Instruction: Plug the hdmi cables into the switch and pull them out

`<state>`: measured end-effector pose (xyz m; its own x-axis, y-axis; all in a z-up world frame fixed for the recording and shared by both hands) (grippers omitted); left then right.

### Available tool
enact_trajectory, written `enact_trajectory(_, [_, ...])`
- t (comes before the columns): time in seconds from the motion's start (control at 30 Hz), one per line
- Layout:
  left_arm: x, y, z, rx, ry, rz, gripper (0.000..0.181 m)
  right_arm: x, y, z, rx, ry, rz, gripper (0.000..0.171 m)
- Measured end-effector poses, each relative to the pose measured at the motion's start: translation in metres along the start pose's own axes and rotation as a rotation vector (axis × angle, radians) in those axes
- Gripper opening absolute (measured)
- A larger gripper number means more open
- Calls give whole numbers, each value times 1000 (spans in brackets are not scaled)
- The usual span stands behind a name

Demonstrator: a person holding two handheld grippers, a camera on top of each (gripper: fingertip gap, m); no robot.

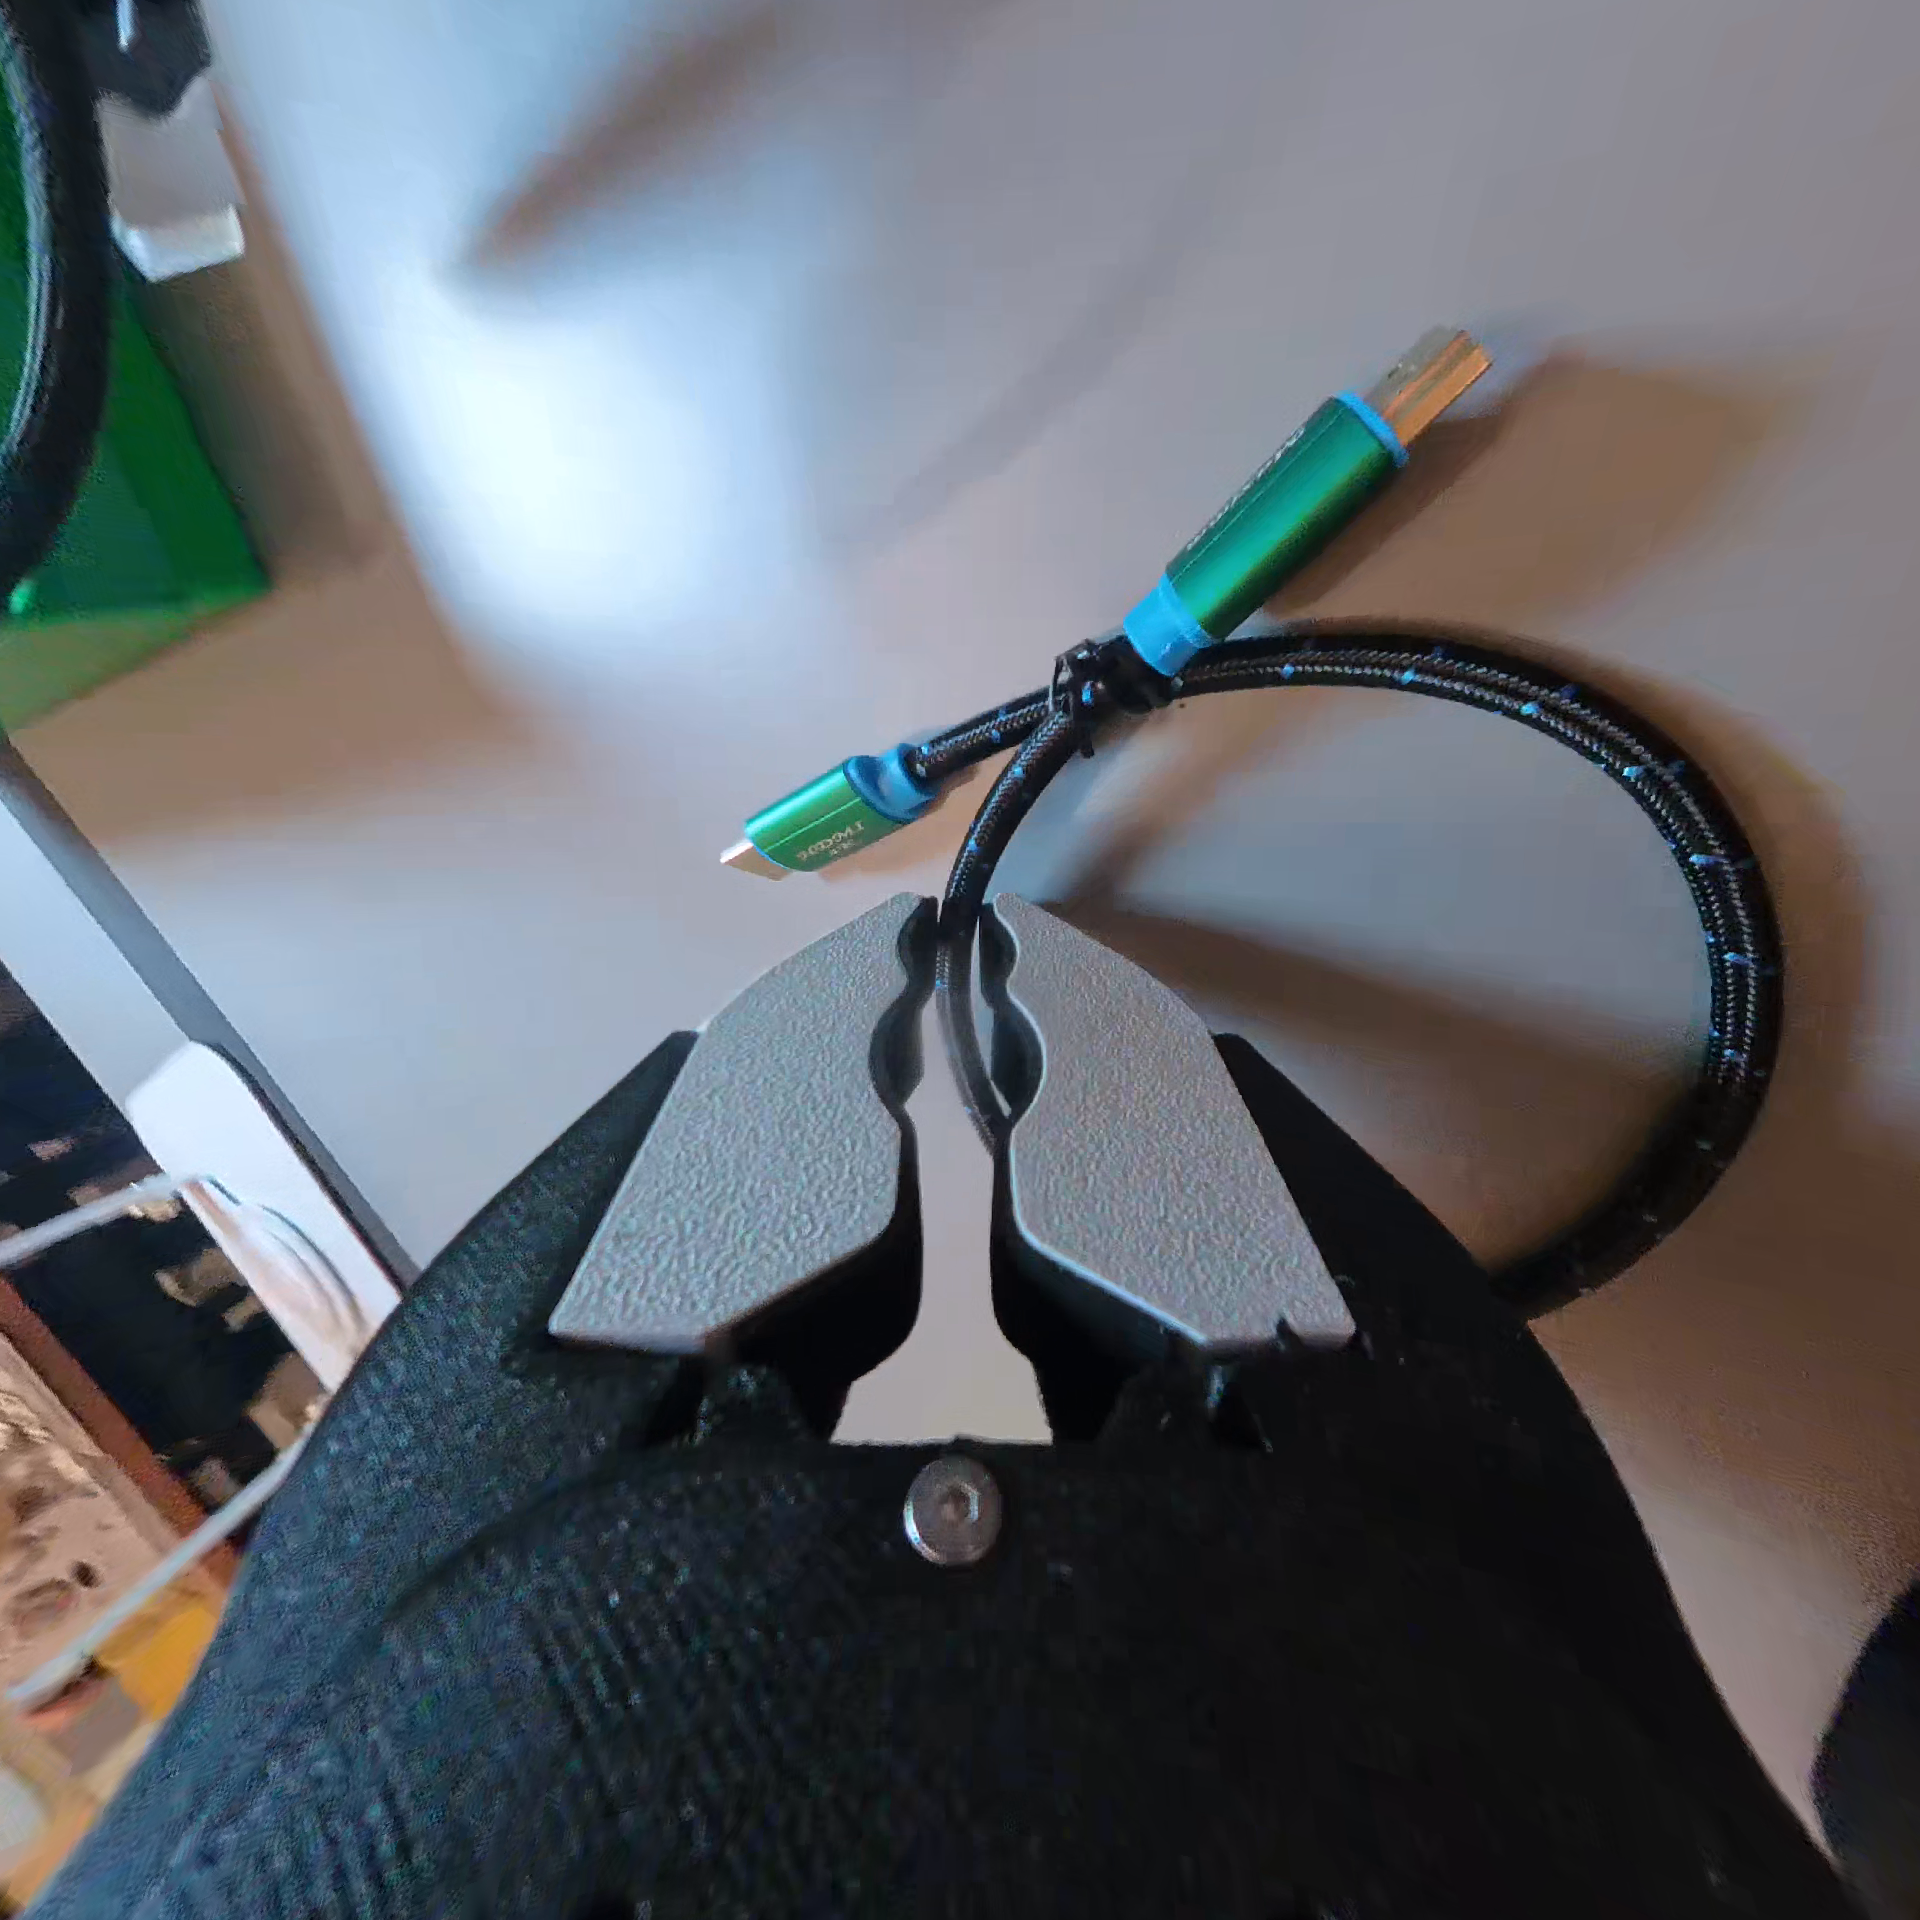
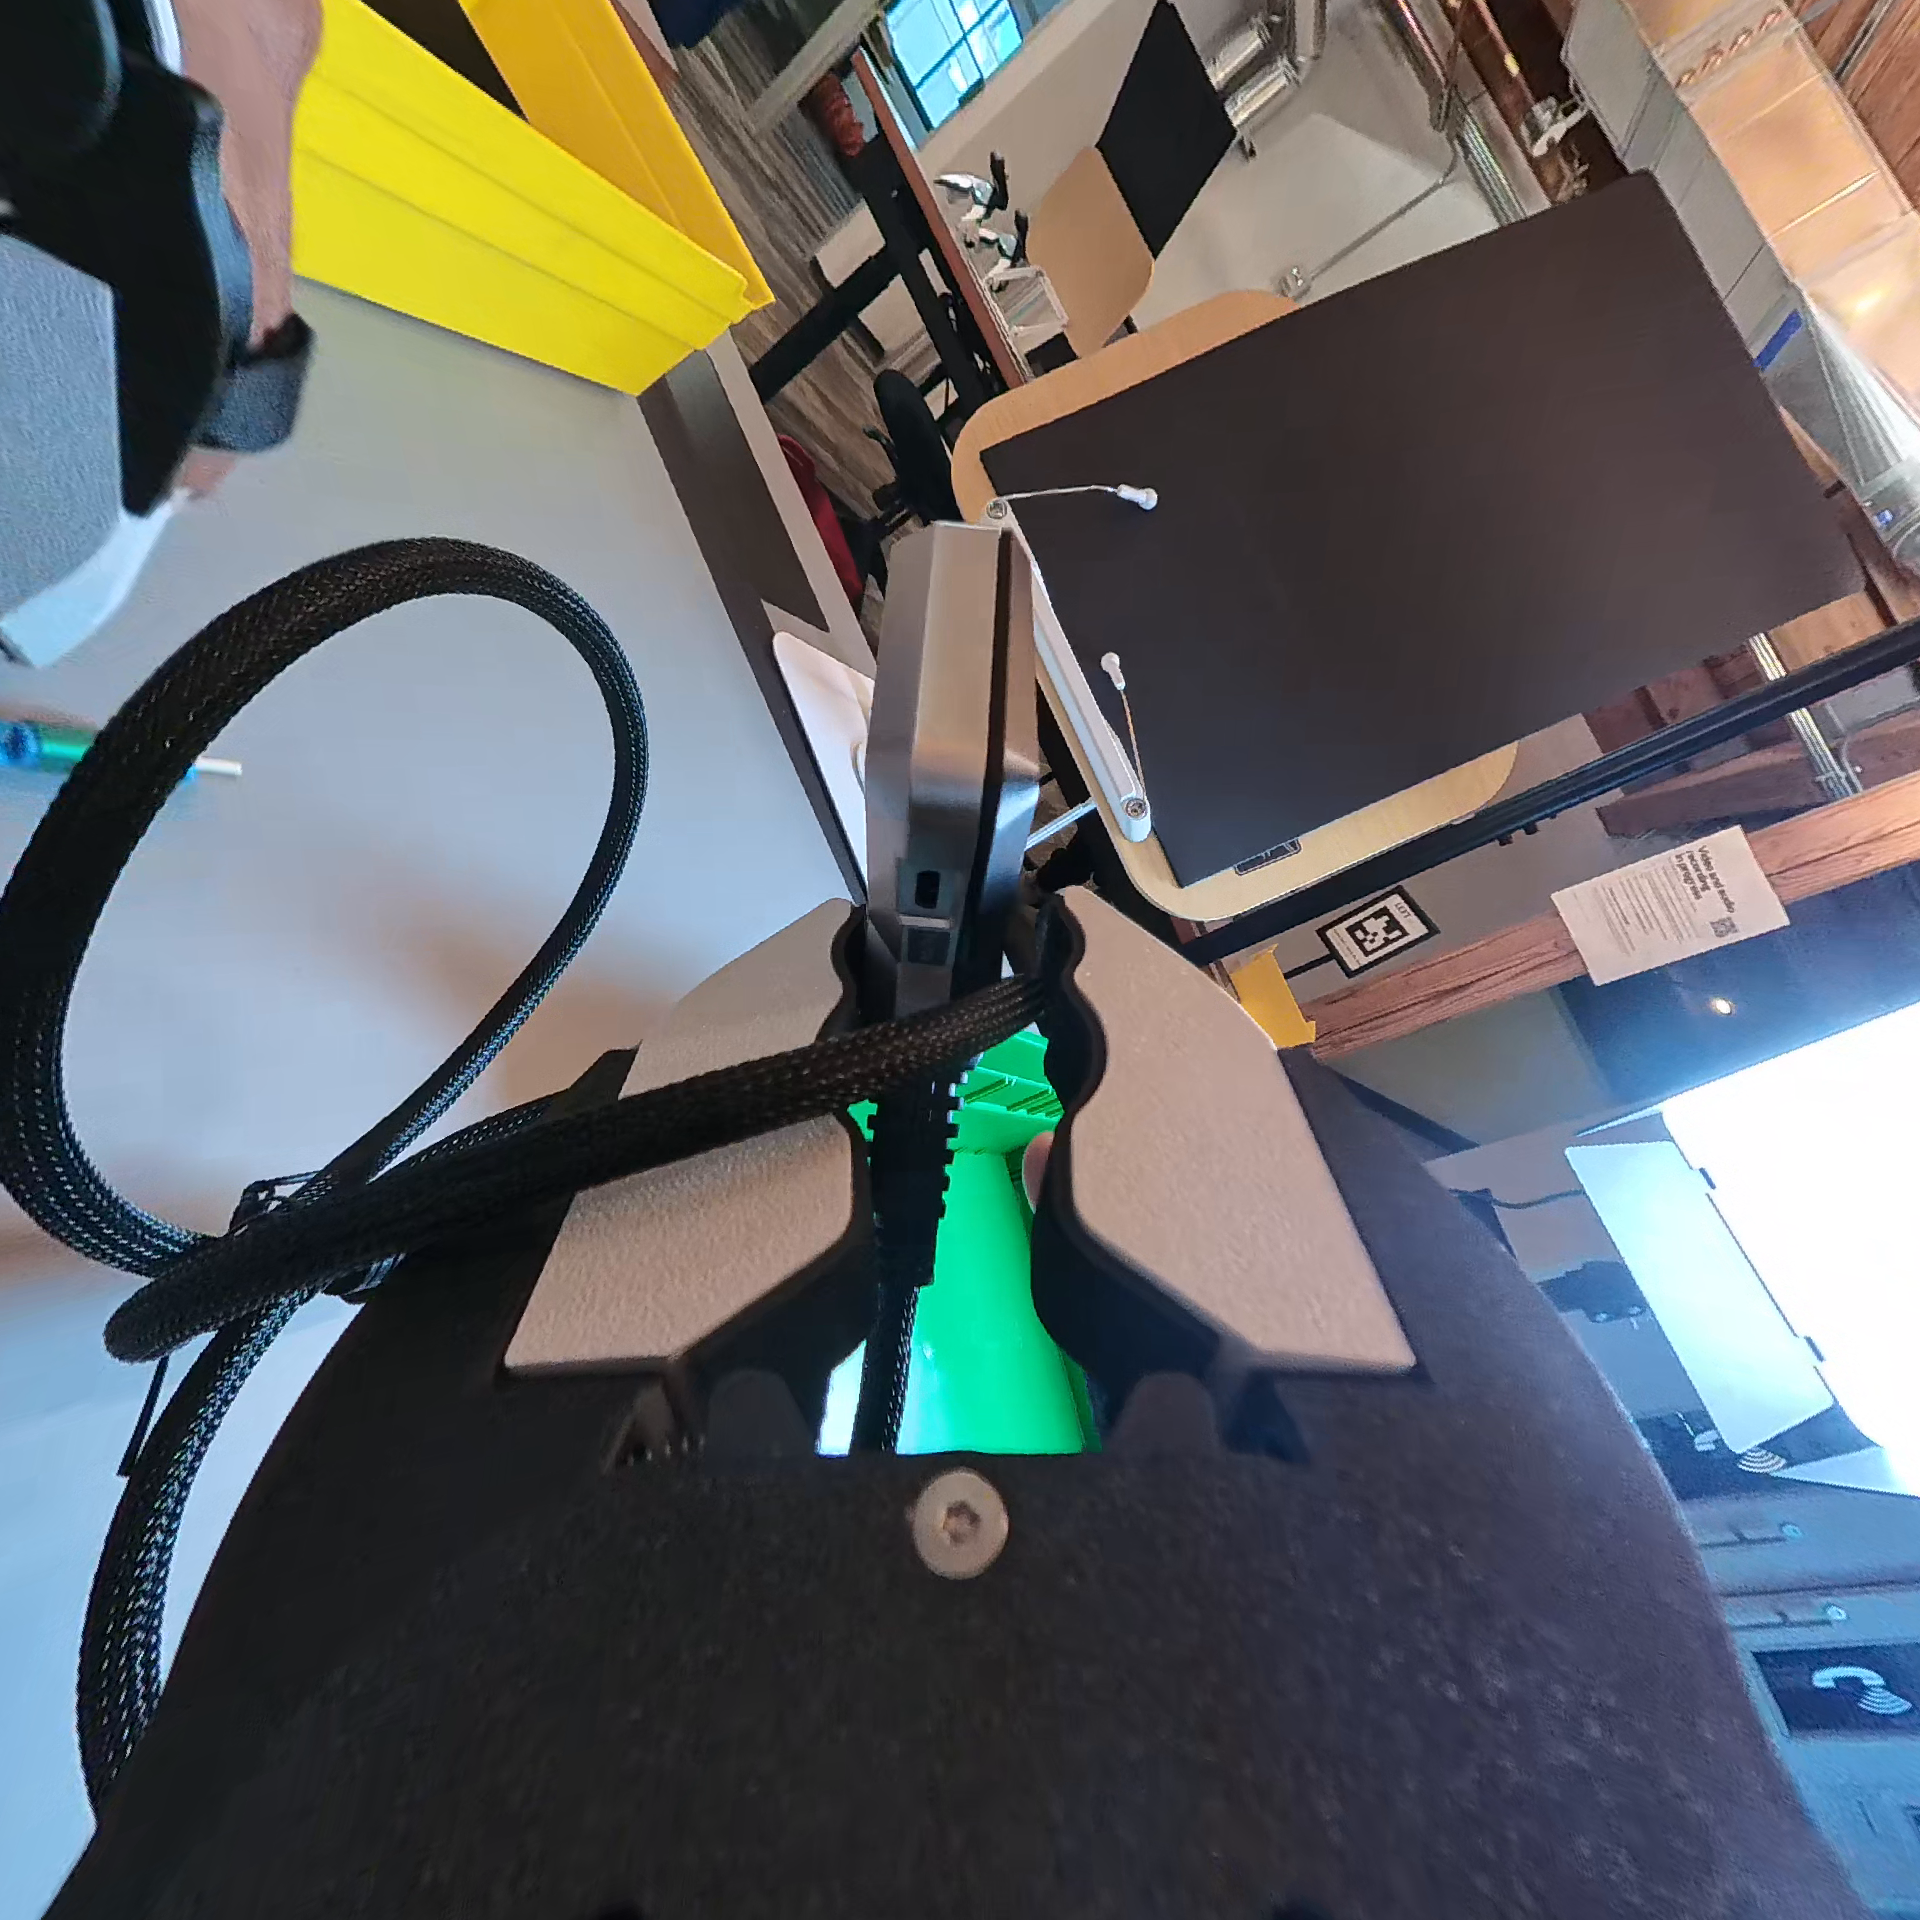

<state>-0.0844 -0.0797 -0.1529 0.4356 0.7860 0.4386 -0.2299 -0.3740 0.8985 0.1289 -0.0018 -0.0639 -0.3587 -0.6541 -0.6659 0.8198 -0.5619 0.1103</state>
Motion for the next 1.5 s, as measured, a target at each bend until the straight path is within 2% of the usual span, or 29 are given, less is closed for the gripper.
enact_trajectory(0.13, [-16, 8, -10, -31, 102, 16, 7, -1, 0, -2, 3, -7, -2, 32])
enact_trajectory(0.33, [-32, 25, -14, -32, 92, 59, 7, 0, 0, 1, -13, -26, -5, 32])
enact_trajectory(0.53, [-28, 33, -22, 3, 94, 73, 8, 1, -3, 0, -6, -32, -2, 32])
enact_trajectory(0.57, [-24, 34, -24, 7, 121, 112, 13, 1, -2, 1, -6, -30, -4, 32])
enact_trajectory(0.63, [-12, 41, -30, -28, 262, 215, 17, 1, -1, 1, -7, -30, -6, 32])
enact_trajectory(0.7, [0, 50, -38, -59, 511, 297, 14, 0, -1, 0, -6, -35, -7, 32])
enact_trajectory(0.8, [1, 58, -35, -272, 900, 195, 23, -2, -1, -2, -3, -37, -9, 32])
enact_trajectory(0.87, [-3, 56, -28, -349, 1003, 183, 23, -3, -1, -2, -4, -42, -8, 32])
enact_trajectory(0.97, [-11, 34, -18, -275, 993, 141, 32, -3, -1, -2, -4, -45, -5, 32])
enact_trajectory(1.1, [-2, 3, -14, -265, 1018, 86, 40, -1, 0, 1, -7, -34, -10, 32])
enact_trajectory(1.2, [0, -12, -11, -217, 871, 21, 20, -1, 1, 1, -10, -33, -14, 32])
enact_trajectory(1.27, [-5, -6, -9, -213, 700, -25, 12, -2, 2, -2, -11, -37, -10, 32])
enact_trajectory(1.33, [-17, 7, -13, -156, 522, -147, 8, -4, 1, -4, -6, -46, -5, 32])
enact_trajectory(1.4, [-35, 22, -24, -67, 371, -261, 12, -4, 0, -6, -2, -49, -2, 32])
enact_trajectory(1.47, [-38, 32, -39, -12, 411, -218, 22, -3, 0, -5, -3, -44, -2, 32])
enact_trajectory(1.5, [-38, 37, -41, -74, 475, -211, 26, -3, 0, -4, -5, -41, -2, 32])
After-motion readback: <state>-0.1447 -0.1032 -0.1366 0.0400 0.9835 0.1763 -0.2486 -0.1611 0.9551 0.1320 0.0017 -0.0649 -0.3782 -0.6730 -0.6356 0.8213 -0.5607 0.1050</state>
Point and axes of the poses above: each gripper's, where its closed fingertips meet, y back along the fingers, z out of its top, x = y × z across the jaws, the point moved 10 cm from there along y, back along the fingers, and after that the axes turned 14 degrees about -y, right-handed, at the moved point
